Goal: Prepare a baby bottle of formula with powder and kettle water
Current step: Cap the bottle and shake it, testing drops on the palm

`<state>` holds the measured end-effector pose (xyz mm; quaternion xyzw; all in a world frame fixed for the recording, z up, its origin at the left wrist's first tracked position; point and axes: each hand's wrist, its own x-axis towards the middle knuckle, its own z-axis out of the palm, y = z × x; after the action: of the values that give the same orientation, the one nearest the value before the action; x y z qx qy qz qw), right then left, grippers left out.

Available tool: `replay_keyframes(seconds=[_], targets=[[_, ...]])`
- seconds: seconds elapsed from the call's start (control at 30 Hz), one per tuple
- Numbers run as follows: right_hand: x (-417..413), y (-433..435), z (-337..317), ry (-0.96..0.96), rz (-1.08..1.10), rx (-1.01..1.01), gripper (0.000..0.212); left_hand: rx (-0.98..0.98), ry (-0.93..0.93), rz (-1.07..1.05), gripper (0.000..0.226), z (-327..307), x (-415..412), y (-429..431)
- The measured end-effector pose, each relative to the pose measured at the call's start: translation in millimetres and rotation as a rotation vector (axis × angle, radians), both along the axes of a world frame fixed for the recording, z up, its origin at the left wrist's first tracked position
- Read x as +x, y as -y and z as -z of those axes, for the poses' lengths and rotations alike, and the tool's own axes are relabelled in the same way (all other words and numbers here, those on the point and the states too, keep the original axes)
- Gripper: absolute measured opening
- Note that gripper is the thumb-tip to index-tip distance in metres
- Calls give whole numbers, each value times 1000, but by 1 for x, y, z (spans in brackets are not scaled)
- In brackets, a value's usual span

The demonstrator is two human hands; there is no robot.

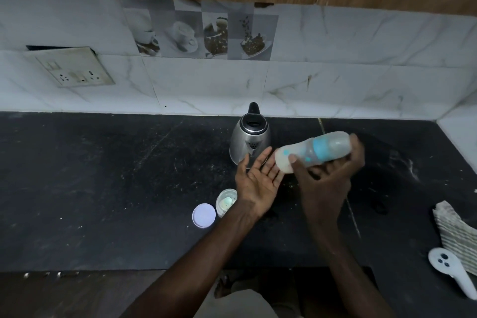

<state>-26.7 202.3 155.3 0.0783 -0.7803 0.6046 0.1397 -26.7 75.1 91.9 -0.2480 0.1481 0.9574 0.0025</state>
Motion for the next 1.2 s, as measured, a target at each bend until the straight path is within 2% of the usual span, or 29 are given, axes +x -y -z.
replay_keyframes(seconds=[0.03, 0.13, 0.17, 0.23, 0.3, 0.37, 0.4, 0.43, 0.5, 0.53, 0.57, 0.63, 0.67, 0.77, 0.8, 0.9, 0.93, 1.0, 1.03, 1.13, 1.2], targets=[[5, 5, -2, 21, 7, 4, 102, 14, -4, -6, 60, 1, 2, 0], [15, 6, 12, 96, -142, 266, 104, 29, 6, 12, 61, 5, 5, -4], [12, 3, 12, 85, -101, 261, 105, 8, 6, 10, 62, 7, 6, -5], [2, -4, 7, 9, 71, 61, 105, -9, 7, 3, 63, 12, 3, -2], [-2, -1, 8, 22, 115, 34, 95, 19, 13, -15, 62, 17, 4, -2], [7, 6, 14, 147, -37, 260, 90, 25, 21, -8, 60, 17, 7, -5], [9, 4, 20, 168, -52, 310, 93, 11, 25, -1, 60, 17, 8, -7], [8, 2, 19, 179, -6, 269, 98, -5, 34, -1, 60, 16, 7, -7], [0, -2, 16, 121, 181, 31, 104, -21, 34, -4, 62, 19, 3, -2], [-3, -1, 17, 111, 221, -20, 106, -13, 31, -14, 62, 21, 2, -1], [2, 6, 13, 149, 193, 8, 108, 10, 44, -32, 62, 22, 3, -2], [15, 16, 16, 232, 17, 191, 109, 32, 82, -20, 60, 25, 7, -6], [17, 17, 19, 247, 8, 237, 109, 18, 89, -12, 60, 23, 8, -7], [7, 15, 17, 200, 163, -3, 108, -36, 63, -17, 63, 23, 2, -2], [5, 16, 17, 204, 170, 3, 108, -28, 64, -28, 62, 24, 3, 0], [13, 17, 18, 245, -8, 269, 108, -1, 85, -9, 61, 26, 8, -3], [12, 15, 16, 243, 21, 265, 107, -19, 88, -9, 62, 24, 7, -1], [5, 11, 16, 190, 141, 88, 107, -55, 74, -12, 62, 27, 2, 3], [2, 13, 16, 179, 153, 65, 108, -50, 66, -18, 62, 28, 1, 3], [16, 21, 22, 253, 12, 264, 108, 4, 82, -5, 60, 30, 2, -3], [12, 19, 17, 244, 128, 124, 106, -35, 90, -10, 60, 29, -1, -1]])
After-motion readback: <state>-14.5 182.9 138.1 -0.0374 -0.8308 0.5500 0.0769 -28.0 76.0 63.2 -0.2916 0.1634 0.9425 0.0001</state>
